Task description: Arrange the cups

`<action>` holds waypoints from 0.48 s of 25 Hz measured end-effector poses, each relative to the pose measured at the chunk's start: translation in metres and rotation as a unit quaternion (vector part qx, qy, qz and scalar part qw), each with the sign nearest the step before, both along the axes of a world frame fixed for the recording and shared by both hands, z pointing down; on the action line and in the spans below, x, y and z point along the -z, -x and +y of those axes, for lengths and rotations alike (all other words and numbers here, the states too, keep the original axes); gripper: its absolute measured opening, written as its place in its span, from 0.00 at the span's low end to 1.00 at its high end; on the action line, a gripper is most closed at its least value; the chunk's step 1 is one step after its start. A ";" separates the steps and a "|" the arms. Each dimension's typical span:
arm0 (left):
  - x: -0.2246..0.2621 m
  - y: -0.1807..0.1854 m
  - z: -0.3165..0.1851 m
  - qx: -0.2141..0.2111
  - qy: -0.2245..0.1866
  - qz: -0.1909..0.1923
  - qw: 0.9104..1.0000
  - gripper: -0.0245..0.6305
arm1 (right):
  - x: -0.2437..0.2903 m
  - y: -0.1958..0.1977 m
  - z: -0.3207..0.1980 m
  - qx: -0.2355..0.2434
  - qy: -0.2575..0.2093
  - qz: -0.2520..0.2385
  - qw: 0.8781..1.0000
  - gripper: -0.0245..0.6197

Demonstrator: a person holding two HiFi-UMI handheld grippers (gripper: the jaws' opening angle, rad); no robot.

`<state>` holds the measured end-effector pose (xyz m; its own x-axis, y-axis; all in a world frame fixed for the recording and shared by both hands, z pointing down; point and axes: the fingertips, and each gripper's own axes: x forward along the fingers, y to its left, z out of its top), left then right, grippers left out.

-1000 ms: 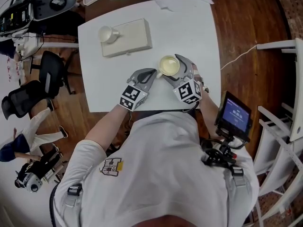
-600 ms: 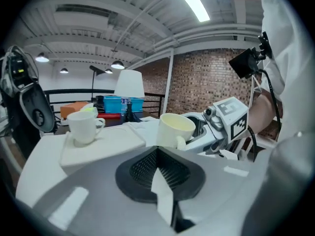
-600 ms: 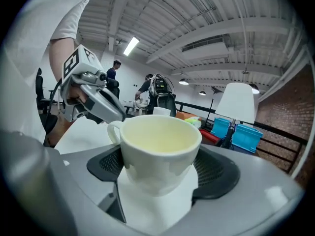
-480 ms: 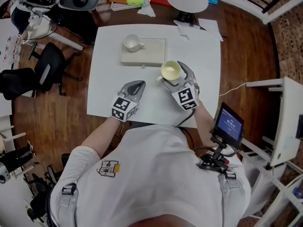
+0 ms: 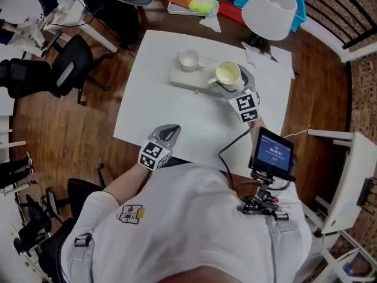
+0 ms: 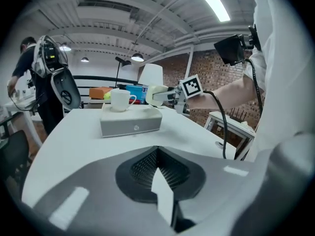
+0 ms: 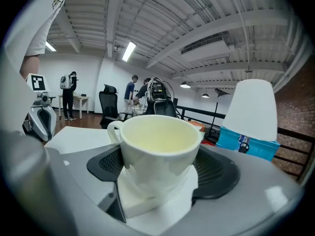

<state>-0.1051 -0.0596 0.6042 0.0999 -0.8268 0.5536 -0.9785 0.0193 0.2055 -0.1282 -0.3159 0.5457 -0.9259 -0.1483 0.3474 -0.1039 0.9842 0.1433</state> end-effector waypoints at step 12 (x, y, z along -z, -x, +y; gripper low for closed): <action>-0.025 0.013 0.012 0.070 0.029 0.013 0.997 0.05 | -0.037 0.059 -0.019 0.092 0.020 0.028 0.995 0.72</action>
<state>-0.1181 -0.0476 0.6292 0.0009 -0.8001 0.5999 -0.9597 0.1680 0.2255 -0.1873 -0.3353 0.5830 -0.9152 0.0376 0.4013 0.0862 0.9909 0.1036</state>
